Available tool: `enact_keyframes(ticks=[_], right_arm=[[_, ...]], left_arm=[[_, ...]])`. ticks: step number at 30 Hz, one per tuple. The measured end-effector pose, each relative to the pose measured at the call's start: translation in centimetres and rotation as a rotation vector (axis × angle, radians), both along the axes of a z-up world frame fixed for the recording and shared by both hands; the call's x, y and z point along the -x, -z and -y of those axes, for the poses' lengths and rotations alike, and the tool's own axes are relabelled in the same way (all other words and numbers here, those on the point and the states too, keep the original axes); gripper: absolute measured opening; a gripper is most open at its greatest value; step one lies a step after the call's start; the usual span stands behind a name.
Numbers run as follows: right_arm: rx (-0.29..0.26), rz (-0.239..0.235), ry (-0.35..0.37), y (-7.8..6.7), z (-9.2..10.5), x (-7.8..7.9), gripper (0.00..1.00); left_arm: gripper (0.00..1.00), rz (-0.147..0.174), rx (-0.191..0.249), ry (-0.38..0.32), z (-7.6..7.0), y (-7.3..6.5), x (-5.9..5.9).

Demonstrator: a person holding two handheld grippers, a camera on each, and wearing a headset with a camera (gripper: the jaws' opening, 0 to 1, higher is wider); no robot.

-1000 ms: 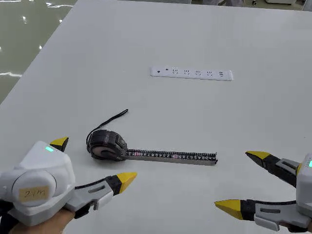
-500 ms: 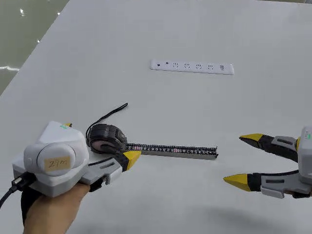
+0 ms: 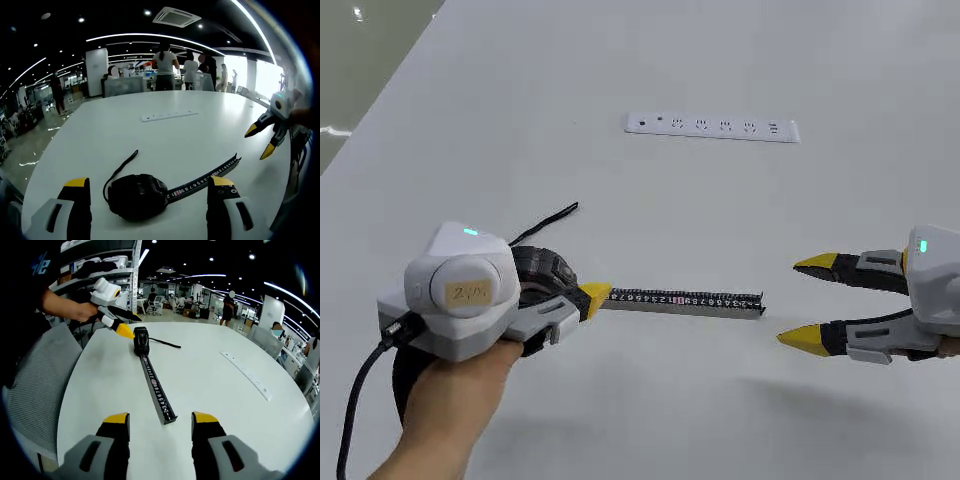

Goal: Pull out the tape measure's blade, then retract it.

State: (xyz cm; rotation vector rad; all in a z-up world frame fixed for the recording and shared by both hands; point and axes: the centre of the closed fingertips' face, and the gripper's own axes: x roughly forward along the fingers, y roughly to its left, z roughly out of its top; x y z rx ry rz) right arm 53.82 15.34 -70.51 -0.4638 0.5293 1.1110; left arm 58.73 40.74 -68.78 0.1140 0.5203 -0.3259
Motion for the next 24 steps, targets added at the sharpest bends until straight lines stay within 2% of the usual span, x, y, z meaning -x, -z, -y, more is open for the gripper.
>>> enact_keyframes(ticks=[10, 14, 17, 24], right_arm=[[0.033, -0.029, -0.08, 1.8, -0.9, -1.0, 0.39], [0.058, -0.04, -0.111, 2.7, -1.1, -1.5, 0.35], [0.064, -0.048, -0.124, 3.1, -1.3, -1.8, 0.32], [0.088, -0.083, -0.156, 4.5, -1.6, -2.2, 0.27]], left_arm=[[0.91, -0.048, 0.003, -0.058, -0.3, 1.8, -0.8], [0.87, -0.073, 0.001, -0.079, -0.5, 2.7, -0.9], [0.82, -0.078, -0.009, -0.085, -0.5, 3.3, -0.9], [0.82, -0.108, -0.014, -0.112, -0.7, 4.5, -0.9]])
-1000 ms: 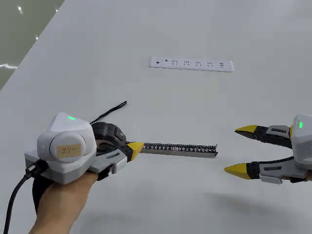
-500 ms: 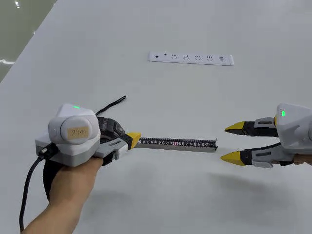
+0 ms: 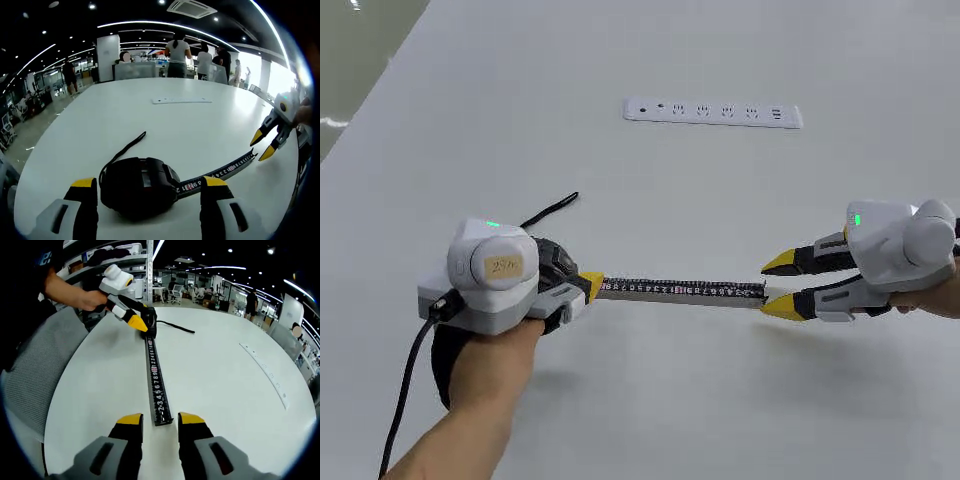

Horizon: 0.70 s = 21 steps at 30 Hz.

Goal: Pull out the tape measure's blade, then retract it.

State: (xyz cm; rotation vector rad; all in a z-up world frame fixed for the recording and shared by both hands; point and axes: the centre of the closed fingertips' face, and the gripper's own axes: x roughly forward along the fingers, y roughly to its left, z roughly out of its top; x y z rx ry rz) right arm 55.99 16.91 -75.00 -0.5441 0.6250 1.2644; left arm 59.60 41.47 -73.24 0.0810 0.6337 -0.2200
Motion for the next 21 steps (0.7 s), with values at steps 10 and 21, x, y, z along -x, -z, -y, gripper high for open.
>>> enact_keyframes(ticks=[10, 21], right_arm=[[0.036, -0.015, -0.012, 1.2, 0.3, -0.1, 0.15], [0.055, 0.004, -0.028, 1.3, 0.4, -0.2, 0.14]], left_arm=[[0.8, -0.013, 0.015, -0.03, 0.0, 0.6, -0.4], [0.78, -0.036, 0.029, -0.07, -0.5, 1.4, -0.8]])
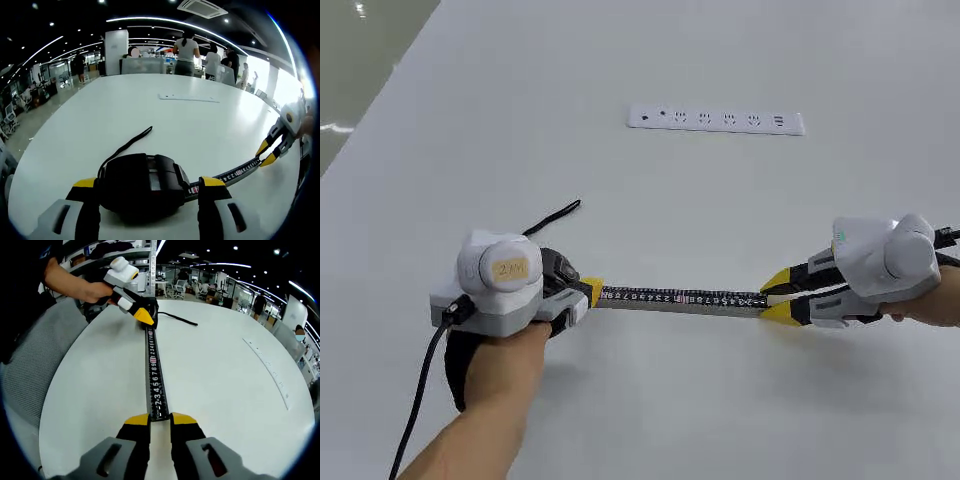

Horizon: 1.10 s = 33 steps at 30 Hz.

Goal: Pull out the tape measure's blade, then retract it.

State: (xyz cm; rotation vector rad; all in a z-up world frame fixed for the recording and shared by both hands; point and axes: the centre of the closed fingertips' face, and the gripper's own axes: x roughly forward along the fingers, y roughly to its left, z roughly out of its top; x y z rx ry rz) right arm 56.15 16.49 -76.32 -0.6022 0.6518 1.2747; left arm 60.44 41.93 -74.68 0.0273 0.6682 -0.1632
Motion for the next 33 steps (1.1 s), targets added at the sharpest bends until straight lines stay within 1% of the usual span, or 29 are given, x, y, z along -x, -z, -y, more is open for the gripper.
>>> enact_keyframes(ticks=[1, 3, 4, 5, 6, 7, 9, 10, 11, 13, 14, 16, 18, 19, 21, 25, 27, 28, 29, 31, 33], right_arm=[[0.003, 0.001, -0.002, 0.0, 0.0, 0.0, 0.14], [0.004, 0.0, 0.0, 0.0, 0.0, 0.0, 0.14], [0.003, -0.001, 0.001, 0.1, 0.0, 0.0, 0.14], [0.003, -0.001, 0.001, 0.1, 0.0, 0.0, 0.14], [0.003, -0.002, 0.001, 0.1, 0.0, 0.0, 0.14], [0.004, -0.001, 0.0, 0.1, 0.0, 0.0, 0.14], [0.004, -0.005, 0.002, 0.1, 0.1, 0.0, 0.13], [0.004, -0.005, 0.002, 0.1, 0.1, 0.0, 0.13], [0.004, -0.006, 0.002, 0.1, 0.0, 0.0, 0.13], [0.005, -0.007, 0.004, 0.1, 0.0, 0.1, 0.13], [0.004, -0.009, 0.005, 0.1, 0.0, 0.1, 0.13], [0.005, -0.008, 0.004, 0.1, 0.0, 0.1, 0.13], [0.005, -0.007, 0.004, 0.1, 0.0, 0.1, 0.13], [0.005, -0.007, 0.004, 0.1, 0.0, 0.1, 0.13], [0.005, -0.007, 0.005, 0.1, 0.0, 0.1, 0.13], [0.01, -0.005, 0.001, 0.1, 0.0, 0.1, 0.13], [0.013, -0.003, -0.001, 0.1, 0.0, 0.1, 0.13], [0.014, -0.004, -0.004, 0.1, 0.0, 0.1, 0.13], [0.018, 0.0, -0.009, 0.1, 0.0, 0.1, 0.13], [0.021, -0.002, -0.012, 0.1, 0.0, 0.2, 0.12], [0.025, 0.0, -0.017, 0.1, 0.0, 0.2, 0.12]], left_arm=[[0.77, 0.006, 0.012, -0.015, -0.1, 0.0, -0.1], [0.75, 0.013, 0.022, -0.035, -0.3, -0.2, -0.2], [0.74, 0.013, 0.041, -0.05, -0.4, -0.3, -0.3], [0.73, 0.009, 0.046, -0.053, -0.4, -0.3, -0.3], [0.73, -0.001, 0.043, -0.051, -0.4, -0.1, -0.3], [0.73, -0.014, 0.03, -0.047, -0.4, 0.3, -0.2], [0.7, -0.025, 0.011, -0.054, -0.6, 0.7, -0.1], [0.7, -0.019, 0.022, -0.051, -0.6, 0.6, -0.2], [0.7, -0.027, 0.046, -0.073, -0.5, 0.7, -0.1], [0.71, -0.026, 0.065, -0.089, -0.6, 0.7, -0.1], [0.71, -0.027, 0.09, -0.111, -0.6, 0.5, -0.1], [0.71, -0.032, 0.105, -0.132, -0.6, 0.3, -0.2], [0.71, -0.024, 0.1, -0.14, -0.6, 0.2, -0.2], [0.71, -0.022, 0.085, -0.138, -0.5, 0.1, -0.1], [0.71, -0.019, 0.08, -0.143, -0.6, 0.1, 0.0], [0.69, -0.022, 0.077, -0.142, -0.6, 0.1, 0.0], [0.68, -0.008, 0.084, -0.132, -0.7, 0.1, 0.2], [0.67, -0.007, 0.079, -0.119, -0.6, 0.0, 0.2], [0.67, -0.014, 0.086, -0.117, -0.7, 0.0, 0.2], [0.66, -0.021, 0.086, -0.109, -0.6, 0.0, 0.1], [0.66, -0.023, 0.088, -0.109, -0.6, 0.0, 0.2]])
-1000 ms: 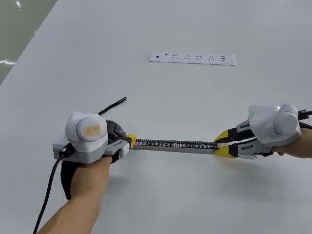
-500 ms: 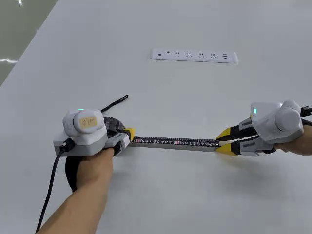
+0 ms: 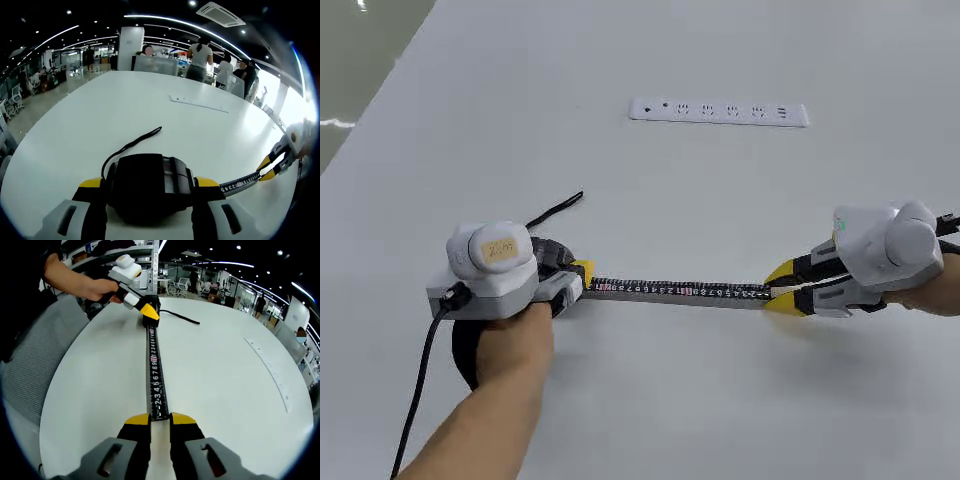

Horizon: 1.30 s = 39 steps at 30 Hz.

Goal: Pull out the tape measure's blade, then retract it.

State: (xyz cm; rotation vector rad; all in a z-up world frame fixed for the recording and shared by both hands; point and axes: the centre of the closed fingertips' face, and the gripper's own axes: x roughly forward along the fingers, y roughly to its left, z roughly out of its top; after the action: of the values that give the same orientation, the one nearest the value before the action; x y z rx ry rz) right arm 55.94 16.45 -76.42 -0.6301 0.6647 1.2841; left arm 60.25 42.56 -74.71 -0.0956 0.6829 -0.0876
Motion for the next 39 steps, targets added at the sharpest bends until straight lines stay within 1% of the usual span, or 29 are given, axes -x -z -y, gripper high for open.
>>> enact_keyframes(ticks=[2, 4, 6, 10, 14, 16, 19, 26, 32, 39], right_arm=[[0.002, 0.001, -0.007, 0.0, 0.0, 0.0, 0.12], [0.0, 0.0, -0.011, 0.0, -0.1, 0.0, 0.12], [0.005, 0.002, -0.015, 0.0, -0.2, 0.0, 0.12], [0.008, 0.005, -0.019, 0.0, -0.2, 0.0, 0.12], [-0.001, 0.014, -0.019, -0.4, -0.8, -0.2, 0.12], [-0.001, 0.02, -0.026, -0.5, -1.2, -0.2, 0.12], [-0.018, 0.021, -0.029, -0.7, -2.1, -0.3, 0.12], [-0.032, 0.024, -0.043, -0.8, -3.9, -0.5, 0.12], [-0.037, 0.029, -0.05, -1.2, -5.0, -0.6, 0.12], [-0.047, 0.035, -0.052, -1.0, -6.0, -0.9, 0.12]], left_arm=[[0.66, 0.001, 0.006, 0.003, -0.1, 0.0, 0.0], [0.65, -0.007, 0.015, 0.008, -0.2, 0.0, 0.0], [0.65, -0.006, 0.004, 0.018, -0.1, 0.0, 0.1], [0.65, -0.003, 0.006, 0.016, -0.1, 0.0, 0.1], [0.65, -0.01, 0.027, 0.008, -0.4, 0.0, -0.1], [0.65, -0.011, 0.035, 0.006, -0.5, 0.0, -0.1], [0.65, -0.012, 0.046, 0.0, -0.5, 0.0, 0.0], [0.65, -0.014, 0.056, -0.001, -0.5, 0.0, 0.0], [0.65, -0.016, 0.064, -0.003, -0.5, -0.1, 0.0], [0.65, -0.017, 0.079, -0.008, -0.6, -0.2, 0.0]])
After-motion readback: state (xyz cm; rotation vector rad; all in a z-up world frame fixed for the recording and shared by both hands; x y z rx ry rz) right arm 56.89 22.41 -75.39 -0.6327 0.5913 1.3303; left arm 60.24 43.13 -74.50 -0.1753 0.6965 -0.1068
